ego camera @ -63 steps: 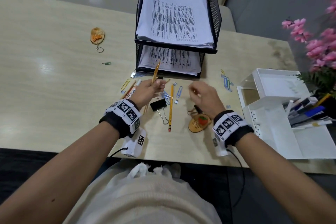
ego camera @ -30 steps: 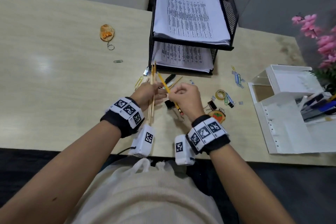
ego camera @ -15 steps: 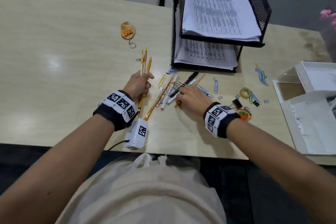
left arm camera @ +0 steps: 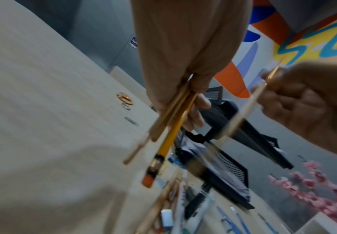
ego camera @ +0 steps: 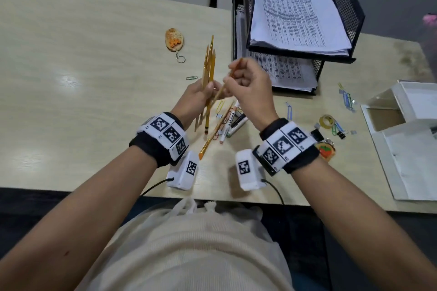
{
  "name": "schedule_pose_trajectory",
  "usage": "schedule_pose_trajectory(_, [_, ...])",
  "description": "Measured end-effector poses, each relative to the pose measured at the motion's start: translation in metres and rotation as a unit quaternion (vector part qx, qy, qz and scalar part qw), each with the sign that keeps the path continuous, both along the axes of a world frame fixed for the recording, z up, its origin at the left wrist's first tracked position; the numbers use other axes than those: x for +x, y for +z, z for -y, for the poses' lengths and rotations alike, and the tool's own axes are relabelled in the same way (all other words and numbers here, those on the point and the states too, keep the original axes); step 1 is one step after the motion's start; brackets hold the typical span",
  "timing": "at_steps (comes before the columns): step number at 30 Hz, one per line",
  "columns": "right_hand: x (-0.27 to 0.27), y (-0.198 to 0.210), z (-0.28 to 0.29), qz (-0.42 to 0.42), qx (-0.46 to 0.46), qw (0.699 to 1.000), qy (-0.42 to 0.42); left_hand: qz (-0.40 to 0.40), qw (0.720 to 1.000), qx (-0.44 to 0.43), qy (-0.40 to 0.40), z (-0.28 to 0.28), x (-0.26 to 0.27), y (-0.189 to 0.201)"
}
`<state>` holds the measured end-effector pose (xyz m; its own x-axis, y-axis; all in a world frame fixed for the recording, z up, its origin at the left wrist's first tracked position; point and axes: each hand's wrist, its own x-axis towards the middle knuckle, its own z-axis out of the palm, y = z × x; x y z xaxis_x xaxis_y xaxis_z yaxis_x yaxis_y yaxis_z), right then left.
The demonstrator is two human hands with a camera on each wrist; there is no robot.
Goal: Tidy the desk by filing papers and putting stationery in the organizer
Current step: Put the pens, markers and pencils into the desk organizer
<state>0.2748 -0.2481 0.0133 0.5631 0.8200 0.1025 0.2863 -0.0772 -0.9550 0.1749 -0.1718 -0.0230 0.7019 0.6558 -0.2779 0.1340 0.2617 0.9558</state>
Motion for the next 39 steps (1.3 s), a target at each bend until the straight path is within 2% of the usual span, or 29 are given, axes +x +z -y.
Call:
schedule_pose_trajectory(3, [-0.004,-0.008,-0.013,-0.07,-0.003,0.997,-0.039,-0.044,0.999,-0.005,0.01,0.001,-0.004,0.002])
schedule_pose_trajectory(5, [-0.003,-0.023,-0.013,-0.061,-0.026,0.996,-0.064,-0.107,0.993,0.004,0.043,-0.002,-0.012,-0.003])
schedule_pose_trajectory(7, [0.0,-0.042,-0.005,0.042,-0.093,0.994,-0.03,-0.149,0.986,-0.009,0.071,-0.007,-0.025,-0.009])
schedule_pose_trajectory(8, [0.001,-0.053,0.001,0.124,-0.142,0.981,0.037,-0.161,0.984,-0.014,0.08,-0.009,-0.031,-0.011])
schedule_pose_trajectory(9, [0.0,-0.062,0.007,0.215,-0.194,0.948,0.129,-0.172,0.982,-0.01,0.082,-0.011,-0.037,-0.014])
schedule_pose_trajectory(10, [-0.002,-0.071,0.011,0.299,-0.233,0.898,0.222,-0.181,0.98,-0.002,0.08,-0.012,-0.041,-0.016])
schedule_pose_trajectory(12, [-0.008,-0.082,0.015,0.413,-0.255,0.804,0.344,-0.186,0.98,0.008,0.069,-0.013,-0.049,-0.019])
schedule_pose_trajectory(13, [-0.01,-0.083,0.016,0.446,-0.247,0.777,0.369,-0.186,0.98,0.001,0.068,-0.013,-0.051,-0.022])
schedule_pose_trajectory(18, [-0.012,-0.085,0.008,0.538,-0.216,0.701,0.415,-0.162,0.98,-0.052,0.101,-0.014,-0.052,-0.034])
schedule_pose_trajectory(19, [-0.011,-0.083,0.007,0.541,-0.205,0.702,0.415,-0.154,0.98,-0.054,0.109,-0.014,-0.051,-0.035])
schedule_pose_trajectory(20, [-0.009,-0.08,0.006,0.532,-0.189,0.719,0.405,-0.146,0.981,-0.054,0.116,-0.014,-0.05,-0.037])
schedule_pose_trajectory(21, [-0.008,-0.073,0.006,0.505,-0.183,0.751,0.385,-0.137,0.982,-0.052,0.122,-0.014,-0.049,-0.037])
schedule_pose_trajectory(22, [-0.006,-0.066,0.005,0.461,-0.169,0.797,0.352,-0.127,0.982,-0.046,0.129,-0.015,-0.047,-0.037])
schedule_pose_trajectory(24, [0.001,-0.046,0.003,0.347,-0.114,0.902,0.232,-0.104,0.984,-0.024,0.14,-0.015,-0.041,-0.032])
schedule_pose_trajectory(25, [0.003,-0.032,0.001,0.291,-0.08,0.94,0.16,-0.092,0.986,-0.007,0.141,-0.015,-0.036,-0.027])
schedule_pose_trajectory(27, [0.007,-0.009,-0.006,0.189,-0.036,0.98,0.057,-0.071,0.988,0.03,0.13,-0.014,-0.024,-0.014])
schedule_pose_trajectory(30, [0.012,0.006,-0.019,0.042,-0.009,0.999,0.012,-0.036,0.994,0.044,0.091,-0.012,-0.005,0.004])
schedule_pose_trajectory(32, [0.015,0.005,-0.025,0.003,-0.029,1.0,0.009,-0.025,0.998,0.025,0.058,-0.007,0.004,0.01])
schedule_pose_trajectory(34, [0.018,0.001,-0.027,-0.009,-0.064,0.998,-0.002,-0.054,0.997,0.036,0.034,-0.002,0.006,0.01])
schedule_pose_trajectory(37, [0.027,-0.019,-0.024,0.028,-0.15,0.988,-0.04,-0.104,0.993,0.049,0.006,0.0,-0.001,-0.001])
schedule_pose_trajectory(39, [0.032,-0.041,-0.018,0.123,-0.274,0.953,-0.029,-0.123,0.992,0.04,-0.01,0.0,-0.008,-0.008])
